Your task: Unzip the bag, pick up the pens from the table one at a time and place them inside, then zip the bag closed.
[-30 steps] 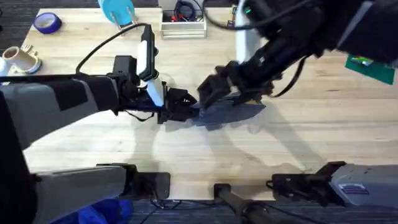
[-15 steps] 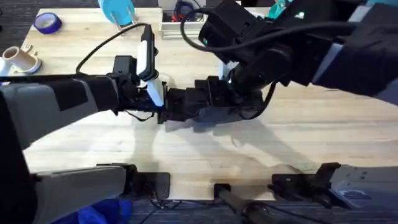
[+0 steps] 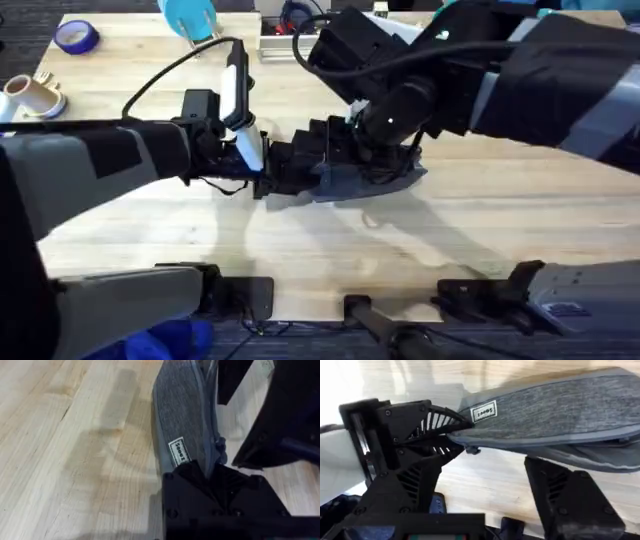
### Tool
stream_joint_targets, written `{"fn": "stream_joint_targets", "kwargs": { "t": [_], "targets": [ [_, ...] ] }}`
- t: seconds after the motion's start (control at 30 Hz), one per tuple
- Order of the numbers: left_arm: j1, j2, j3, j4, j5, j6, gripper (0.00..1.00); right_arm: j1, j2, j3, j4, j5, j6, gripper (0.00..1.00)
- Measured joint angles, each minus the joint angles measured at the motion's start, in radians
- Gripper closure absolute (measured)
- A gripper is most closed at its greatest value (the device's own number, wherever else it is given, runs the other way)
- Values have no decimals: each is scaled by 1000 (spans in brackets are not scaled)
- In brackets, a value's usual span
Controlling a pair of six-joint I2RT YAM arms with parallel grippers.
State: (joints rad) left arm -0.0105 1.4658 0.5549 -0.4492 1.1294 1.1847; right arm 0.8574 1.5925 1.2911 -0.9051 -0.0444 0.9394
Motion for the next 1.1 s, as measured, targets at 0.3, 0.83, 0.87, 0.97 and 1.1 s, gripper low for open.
{"fn": "stream_joint_targets", "kwargs": {
  "t": [0.3, 0.83, 0.87, 0.97, 1.1],
  "targets": [
    [0, 0, 0, 0, 0, 0, 958, 0, 17, 0, -5, 0, 4, 5],
    [0, 0, 0, 0, 0, 0, 958, 0, 54, 0, -4, 26, 7, 5],
    [0, 0, 0, 0, 0, 0, 958, 0, 56, 0, -4, 26, 7, 5],
    [0, 0, 0, 0, 0, 0, 958, 0, 76, 0, -4, 26, 8, 5],
    [0, 0, 0, 0, -3, 0, 958, 0, 83, 0, 0, 26, 7, 5]
  ]
}}
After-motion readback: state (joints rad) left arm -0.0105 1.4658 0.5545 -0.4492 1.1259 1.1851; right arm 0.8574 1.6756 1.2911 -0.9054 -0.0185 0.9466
